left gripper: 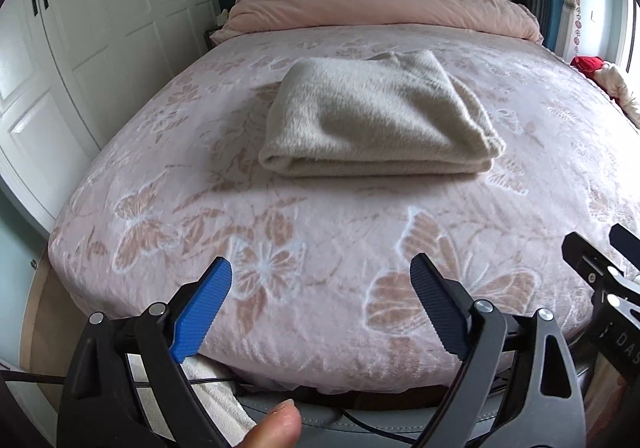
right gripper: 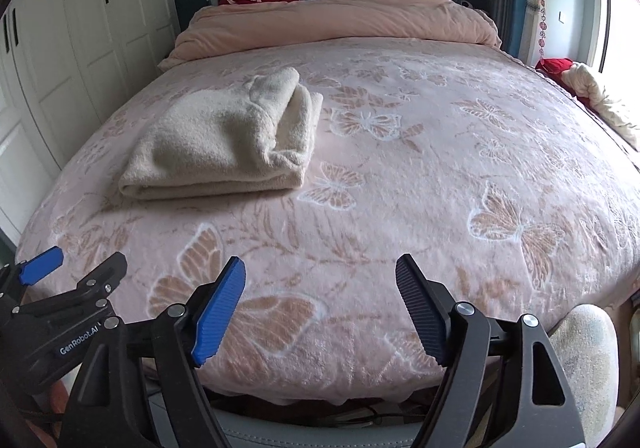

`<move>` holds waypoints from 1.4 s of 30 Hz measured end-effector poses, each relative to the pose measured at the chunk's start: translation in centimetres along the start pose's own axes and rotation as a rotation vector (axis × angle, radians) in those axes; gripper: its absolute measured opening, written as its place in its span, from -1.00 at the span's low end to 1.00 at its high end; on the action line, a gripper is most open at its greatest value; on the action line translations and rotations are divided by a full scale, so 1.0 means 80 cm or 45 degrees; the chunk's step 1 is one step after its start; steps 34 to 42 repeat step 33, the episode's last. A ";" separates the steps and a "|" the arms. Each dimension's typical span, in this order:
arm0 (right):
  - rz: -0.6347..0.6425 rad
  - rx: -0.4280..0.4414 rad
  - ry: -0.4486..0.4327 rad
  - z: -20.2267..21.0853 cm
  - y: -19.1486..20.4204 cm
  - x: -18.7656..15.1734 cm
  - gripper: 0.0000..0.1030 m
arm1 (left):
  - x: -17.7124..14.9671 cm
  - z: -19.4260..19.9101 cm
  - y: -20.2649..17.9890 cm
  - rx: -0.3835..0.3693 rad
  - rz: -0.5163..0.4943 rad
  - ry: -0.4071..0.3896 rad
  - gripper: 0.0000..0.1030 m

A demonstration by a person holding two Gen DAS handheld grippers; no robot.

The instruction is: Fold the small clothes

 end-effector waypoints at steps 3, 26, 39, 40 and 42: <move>0.001 -0.004 0.014 -0.004 0.003 -0.004 0.46 | -0.002 -0.001 0.004 0.002 0.004 -0.016 0.71; 0.057 -0.001 0.042 -0.011 0.024 -0.009 0.48 | -0.007 -0.001 0.008 0.002 0.023 -0.039 0.63; 0.070 0.004 0.043 -0.012 0.029 -0.009 0.50 | -0.009 -0.006 0.011 0.014 0.032 -0.014 0.59; 0.070 0.004 0.043 -0.012 0.029 -0.009 0.50 | -0.009 -0.006 0.011 0.014 0.032 -0.014 0.59; 0.070 0.004 0.043 -0.012 0.029 -0.009 0.50 | -0.009 -0.006 0.011 0.014 0.032 -0.014 0.59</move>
Point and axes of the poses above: each gripper's, at about its wrist camera, not at the fingertips, and z roughly against the way its jaws point, y to its left, x to its top, the point moved 7 cm from there along -z, roughly the way its jaws point, and after that the axes turned 15 degrees about z, right-handed, at the moved point
